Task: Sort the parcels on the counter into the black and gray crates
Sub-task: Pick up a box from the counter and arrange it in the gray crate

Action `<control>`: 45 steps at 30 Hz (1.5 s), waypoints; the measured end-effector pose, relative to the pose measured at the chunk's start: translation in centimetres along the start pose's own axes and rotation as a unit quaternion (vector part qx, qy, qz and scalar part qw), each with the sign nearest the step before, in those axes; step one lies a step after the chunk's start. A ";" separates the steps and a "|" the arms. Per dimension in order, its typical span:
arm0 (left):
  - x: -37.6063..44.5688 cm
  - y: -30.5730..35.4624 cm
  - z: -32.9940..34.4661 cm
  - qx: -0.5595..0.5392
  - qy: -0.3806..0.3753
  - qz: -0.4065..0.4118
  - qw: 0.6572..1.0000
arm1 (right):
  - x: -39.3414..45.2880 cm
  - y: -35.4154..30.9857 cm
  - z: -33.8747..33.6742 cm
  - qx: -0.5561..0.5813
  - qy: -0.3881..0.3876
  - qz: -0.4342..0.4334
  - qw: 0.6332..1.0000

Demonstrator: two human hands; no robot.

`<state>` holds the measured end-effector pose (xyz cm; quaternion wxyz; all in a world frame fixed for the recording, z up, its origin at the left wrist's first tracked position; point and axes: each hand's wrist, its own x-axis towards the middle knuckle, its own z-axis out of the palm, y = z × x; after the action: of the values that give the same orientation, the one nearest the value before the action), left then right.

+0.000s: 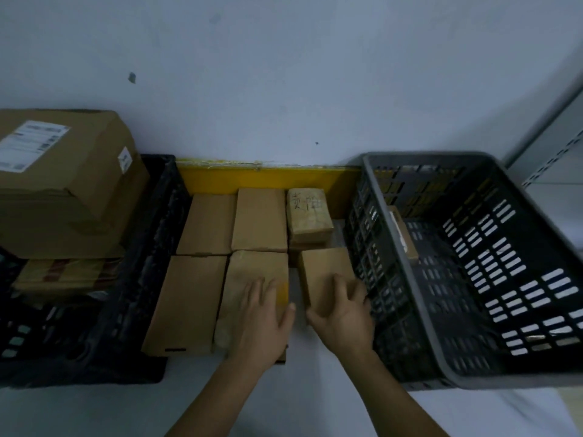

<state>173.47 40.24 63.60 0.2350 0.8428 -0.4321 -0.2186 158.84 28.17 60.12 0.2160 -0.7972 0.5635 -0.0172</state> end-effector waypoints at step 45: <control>-0.4 9.1 -7.9 -0.527 0.006 0.028 0.850 | -8.9 -3.7 -11.1 0.269 0.185 -0.169 0.930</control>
<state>172.06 37.54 75.26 0.6523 0.5816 -0.2739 -0.4015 155.87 33.58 73.41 0.3082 -0.7752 0.4250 -0.3514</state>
